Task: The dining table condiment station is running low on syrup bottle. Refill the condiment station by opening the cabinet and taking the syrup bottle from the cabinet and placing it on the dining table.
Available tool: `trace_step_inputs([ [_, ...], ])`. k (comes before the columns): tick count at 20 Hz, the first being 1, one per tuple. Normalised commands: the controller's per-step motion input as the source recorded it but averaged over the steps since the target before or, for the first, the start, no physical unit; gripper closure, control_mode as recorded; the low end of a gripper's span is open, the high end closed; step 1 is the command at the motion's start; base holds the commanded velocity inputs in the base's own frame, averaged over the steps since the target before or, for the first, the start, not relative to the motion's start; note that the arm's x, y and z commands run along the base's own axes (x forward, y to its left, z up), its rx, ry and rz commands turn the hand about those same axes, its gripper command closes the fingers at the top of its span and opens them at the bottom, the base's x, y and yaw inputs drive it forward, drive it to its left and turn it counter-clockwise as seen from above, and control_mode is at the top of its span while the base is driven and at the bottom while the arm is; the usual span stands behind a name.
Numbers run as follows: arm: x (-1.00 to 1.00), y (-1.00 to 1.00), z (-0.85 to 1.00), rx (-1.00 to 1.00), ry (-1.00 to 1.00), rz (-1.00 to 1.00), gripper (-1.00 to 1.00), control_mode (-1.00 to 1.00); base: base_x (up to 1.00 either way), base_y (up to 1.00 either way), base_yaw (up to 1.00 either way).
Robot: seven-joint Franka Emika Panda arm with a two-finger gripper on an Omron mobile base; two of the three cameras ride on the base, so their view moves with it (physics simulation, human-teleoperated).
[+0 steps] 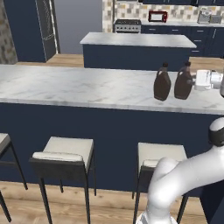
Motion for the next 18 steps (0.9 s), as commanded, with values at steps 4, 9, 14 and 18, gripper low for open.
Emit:
trace_step_inputs([
  [4, -0.03, 0.01, -0.04, -0.02, -0.04, 0.12, -1.0, -1.0, 0.0, 0.0, 0.0],
  [9, -0.34, 0.15, 0.0, -0.06, -0.01, 0.07, -1.0, -1.0, 0.0, 0.0, 0.0],
  [14, -0.48, 0.12, 0.08, -0.05, -0.04, 0.03, -1.0, -1.0, 0.0, 0.0, 0.0],
  [18, -0.69, 0.1, 0.44, -0.02, -0.12, 0.0, -1.0, -1.0, 0.0, 0.0, 0.0],
])
